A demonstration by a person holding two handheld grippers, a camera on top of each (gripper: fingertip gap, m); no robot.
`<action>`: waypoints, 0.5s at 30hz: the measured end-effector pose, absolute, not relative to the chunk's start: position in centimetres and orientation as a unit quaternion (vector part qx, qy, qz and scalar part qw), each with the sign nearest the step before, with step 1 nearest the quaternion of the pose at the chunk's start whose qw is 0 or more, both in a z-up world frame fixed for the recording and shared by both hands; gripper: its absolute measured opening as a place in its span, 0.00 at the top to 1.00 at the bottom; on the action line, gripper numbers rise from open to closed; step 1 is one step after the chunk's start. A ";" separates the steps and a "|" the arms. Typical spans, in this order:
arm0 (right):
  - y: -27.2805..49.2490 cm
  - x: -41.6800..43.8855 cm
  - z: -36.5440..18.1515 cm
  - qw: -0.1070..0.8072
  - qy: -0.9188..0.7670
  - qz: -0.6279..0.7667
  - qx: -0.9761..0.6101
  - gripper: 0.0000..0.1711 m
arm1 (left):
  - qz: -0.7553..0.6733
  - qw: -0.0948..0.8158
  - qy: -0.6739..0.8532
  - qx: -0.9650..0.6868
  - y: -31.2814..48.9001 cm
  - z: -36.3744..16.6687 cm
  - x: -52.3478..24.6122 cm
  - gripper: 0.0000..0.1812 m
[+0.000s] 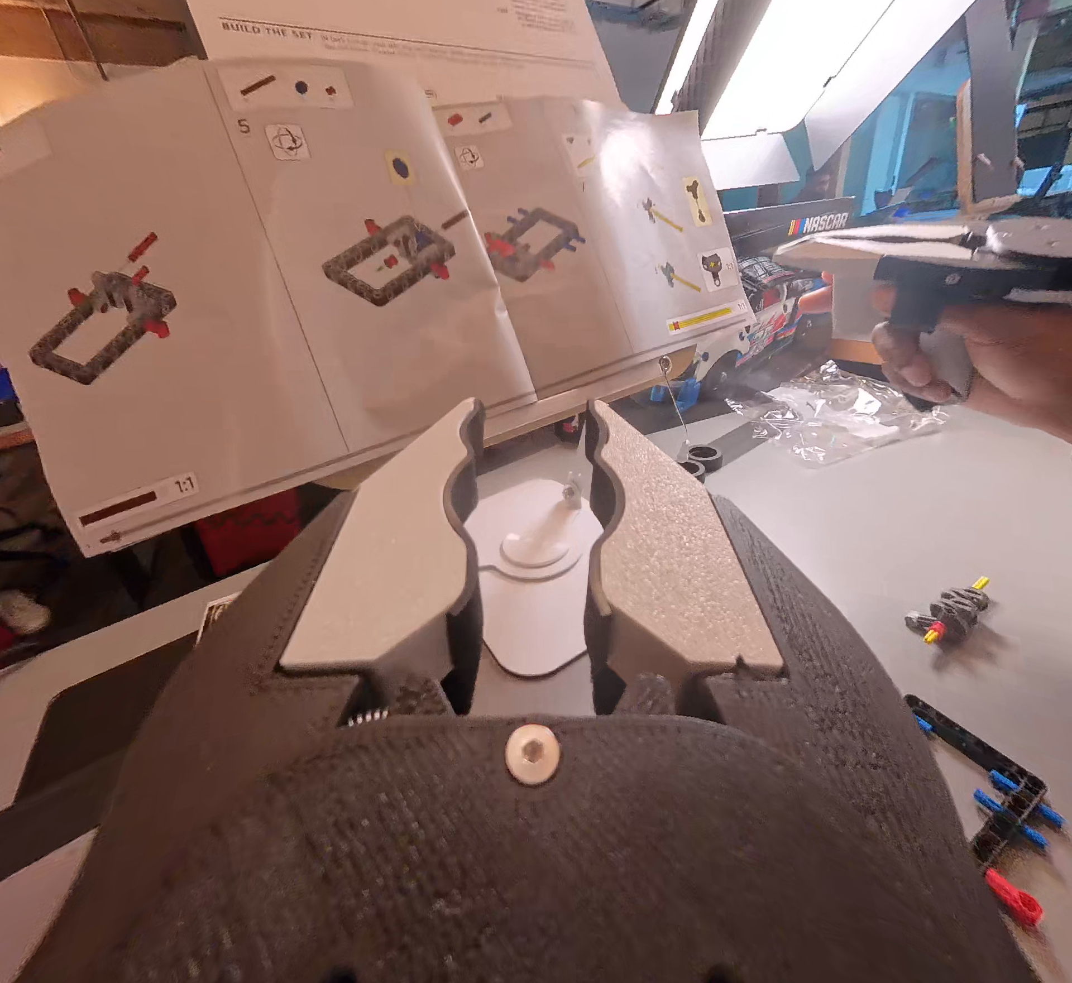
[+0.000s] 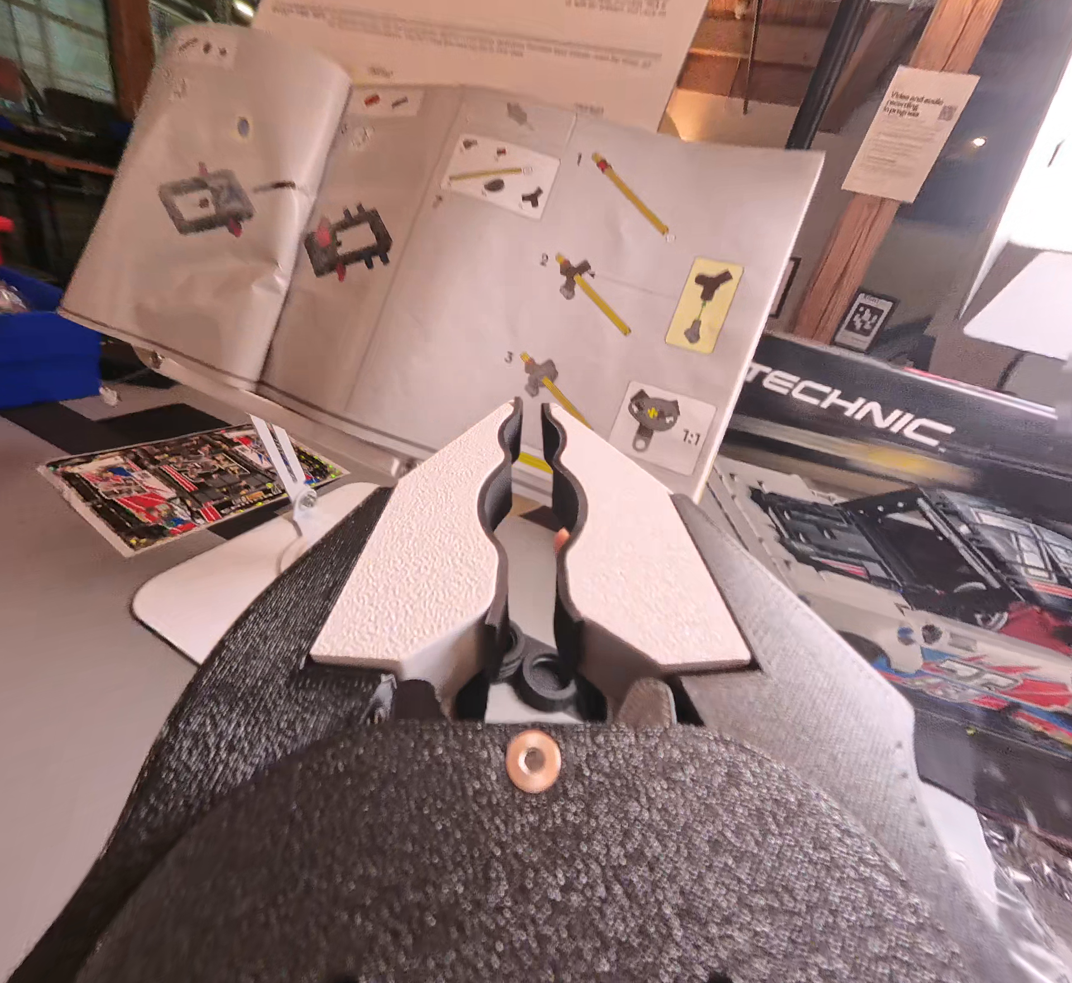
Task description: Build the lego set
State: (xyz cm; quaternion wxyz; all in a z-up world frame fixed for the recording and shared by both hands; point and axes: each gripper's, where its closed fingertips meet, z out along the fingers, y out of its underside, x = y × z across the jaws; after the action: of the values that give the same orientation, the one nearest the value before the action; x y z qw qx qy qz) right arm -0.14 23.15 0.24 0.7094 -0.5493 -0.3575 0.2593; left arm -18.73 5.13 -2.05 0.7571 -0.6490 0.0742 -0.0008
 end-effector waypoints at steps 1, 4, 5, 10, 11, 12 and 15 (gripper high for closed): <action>23.5 0.1 -0.2 0.708 -0.356 0.257 -0.553 0.97 | -0.002 0.760 0.076 -0.645 5.1 -2.1 -18.6 0.84; 24.3 0.7 -0.6 0.708 -0.345 0.257 -0.560 0.96 | -0.005 0.765 0.095 -0.637 5.1 -2.3 -17.8 0.97; 24.5 0.9 -0.6 0.708 -0.339 0.261 -0.561 0.96 | -0.005 0.769 0.104 -0.631 5.1 -2.3 -17.5 1.00; 25.2 1.1 -1.2 0.711 -0.329 0.254 -0.567 0.97 | 0.007 0.791 0.122 -0.600 4.5 -1.5 -16.7 1.00; 25.3 1.0 -1.5 0.712 -0.329 0.250 -0.568 0.98 | 0.005 0.796 0.119 -0.594 4.3 -1.1 -16.7 1.00; 25.4 0.9 -1.7 0.711 -0.330 0.248 -0.569 0.99 | 0.003 0.801 0.114 -0.588 4.1 -0.7 -16.8 1.00; 25.3 0.6 -2.1 0.708 -0.330 0.253 -0.571 1.00 | 0.012 0.807 0.114 -0.579 3.7 0.0 -17.0 1.00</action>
State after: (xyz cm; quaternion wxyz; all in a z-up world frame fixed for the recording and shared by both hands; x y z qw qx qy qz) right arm 0.65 25.26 -2.11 0.7078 -0.5707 -0.3303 0.2534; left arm -16.96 3.67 -0.04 0.8072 -0.5790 0.1138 0.0123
